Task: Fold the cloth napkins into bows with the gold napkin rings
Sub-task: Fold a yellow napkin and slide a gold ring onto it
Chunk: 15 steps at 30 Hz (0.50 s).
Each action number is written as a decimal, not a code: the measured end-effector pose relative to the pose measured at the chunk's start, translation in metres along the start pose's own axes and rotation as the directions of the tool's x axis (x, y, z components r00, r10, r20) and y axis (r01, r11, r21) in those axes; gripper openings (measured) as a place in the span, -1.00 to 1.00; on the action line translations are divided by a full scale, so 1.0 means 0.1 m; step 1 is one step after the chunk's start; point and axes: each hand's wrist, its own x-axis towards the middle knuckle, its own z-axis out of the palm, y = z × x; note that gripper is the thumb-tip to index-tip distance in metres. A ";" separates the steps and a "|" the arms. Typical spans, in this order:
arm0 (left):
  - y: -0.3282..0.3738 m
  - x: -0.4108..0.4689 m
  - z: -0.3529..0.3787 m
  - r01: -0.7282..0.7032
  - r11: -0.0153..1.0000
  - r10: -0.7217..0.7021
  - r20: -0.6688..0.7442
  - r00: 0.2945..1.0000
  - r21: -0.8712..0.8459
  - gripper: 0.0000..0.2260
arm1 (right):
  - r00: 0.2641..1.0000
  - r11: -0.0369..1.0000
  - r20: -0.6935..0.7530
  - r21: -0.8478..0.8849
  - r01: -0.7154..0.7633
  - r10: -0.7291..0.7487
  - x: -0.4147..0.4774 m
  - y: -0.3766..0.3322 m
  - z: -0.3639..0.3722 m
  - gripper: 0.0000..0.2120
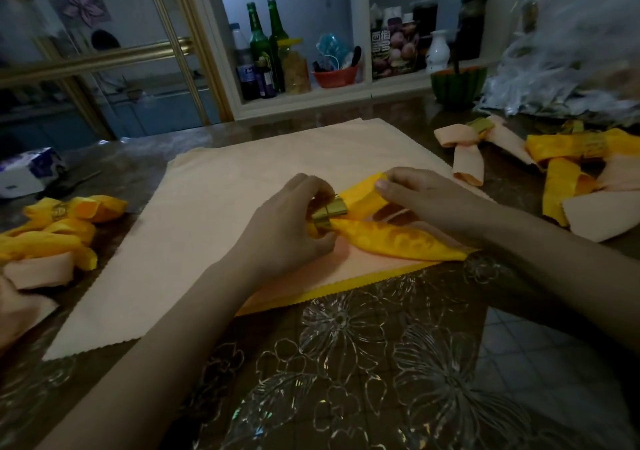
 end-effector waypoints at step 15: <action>0.19 0.04 -0.14 0.517 0.398 -0.609 0.203 0.767 -0.758 -0.63 | 0.942 0.625 -0.207 0.781 -0.004 0.265 0.06 -0.11 0.07 -0.89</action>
